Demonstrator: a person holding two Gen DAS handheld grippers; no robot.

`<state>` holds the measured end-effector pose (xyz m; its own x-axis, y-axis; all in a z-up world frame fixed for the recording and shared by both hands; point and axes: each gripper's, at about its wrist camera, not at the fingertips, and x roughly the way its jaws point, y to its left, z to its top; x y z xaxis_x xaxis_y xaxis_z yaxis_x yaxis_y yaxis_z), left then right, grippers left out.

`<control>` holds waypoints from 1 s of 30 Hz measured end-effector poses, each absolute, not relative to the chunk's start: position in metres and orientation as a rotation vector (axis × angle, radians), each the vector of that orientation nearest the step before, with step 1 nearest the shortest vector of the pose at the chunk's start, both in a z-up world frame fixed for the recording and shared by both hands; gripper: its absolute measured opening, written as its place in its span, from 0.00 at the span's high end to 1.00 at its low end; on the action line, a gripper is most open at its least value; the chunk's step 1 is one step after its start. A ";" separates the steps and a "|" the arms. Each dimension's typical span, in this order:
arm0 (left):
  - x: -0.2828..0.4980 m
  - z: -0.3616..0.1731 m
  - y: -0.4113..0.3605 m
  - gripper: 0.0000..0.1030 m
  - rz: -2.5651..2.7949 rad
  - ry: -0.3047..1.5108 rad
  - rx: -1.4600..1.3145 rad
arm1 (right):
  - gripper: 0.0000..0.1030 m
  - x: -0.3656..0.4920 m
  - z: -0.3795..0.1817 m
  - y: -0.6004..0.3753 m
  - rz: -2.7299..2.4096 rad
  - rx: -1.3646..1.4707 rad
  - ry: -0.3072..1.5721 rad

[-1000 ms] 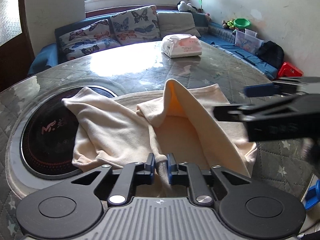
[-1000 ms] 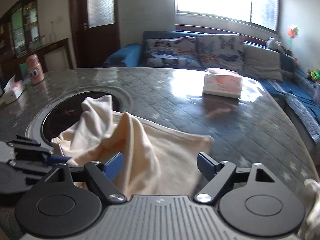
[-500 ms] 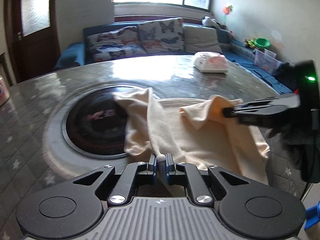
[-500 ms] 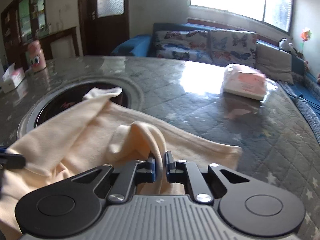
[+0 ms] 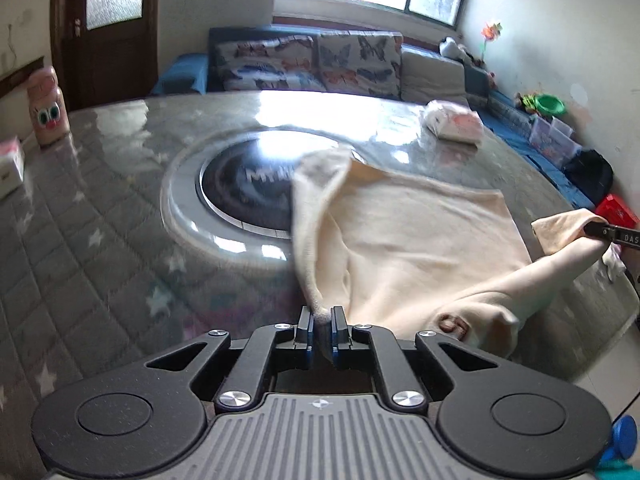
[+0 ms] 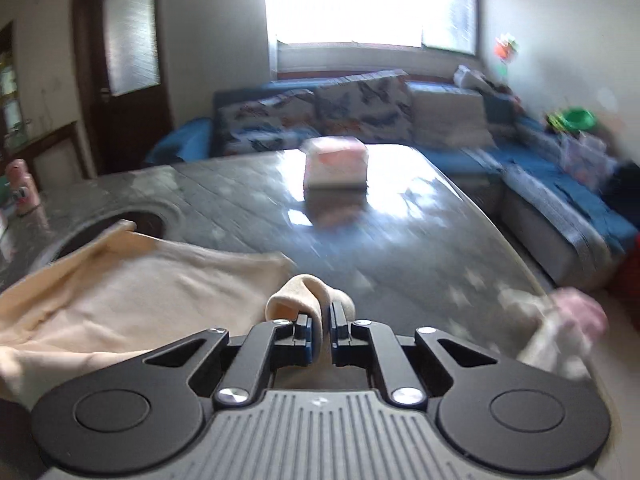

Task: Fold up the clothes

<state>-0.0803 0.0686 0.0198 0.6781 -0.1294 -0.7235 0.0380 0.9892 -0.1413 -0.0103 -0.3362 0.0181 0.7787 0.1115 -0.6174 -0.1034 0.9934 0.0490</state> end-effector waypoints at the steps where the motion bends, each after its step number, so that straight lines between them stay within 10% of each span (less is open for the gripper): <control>1: -0.084 0.017 0.067 0.91 -0.102 0.839 -0.117 | 0.84 -0.015 0.013 -0.341 0.104 0.025 0.695; 9: -0.102 0.012 0.074 0.83 -0.131 0.899 -0.081 | 0.67 -0.039 0.002 -0.372 0.107 0.063 0.812; 12: -0.102 0.028 0.077 0.50 -0.136 0.850 -0.045 | 0.62 -0.043 0.019 -0.373 0.097 0.037 0.761; 30: 0.063 0.007 0.035 0.49 -0.088 0.773 0.098 | 0.62 0.086 0.001 -0.293 0.321 -0.050 0.783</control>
<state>0.0630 0.0353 0.0065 0.7127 -0.0431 -0.7002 0.1153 0.9917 0.0564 0.0865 -0.2932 0.0006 0.6629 0.2654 -0.7001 -0.3024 0.9503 0.0739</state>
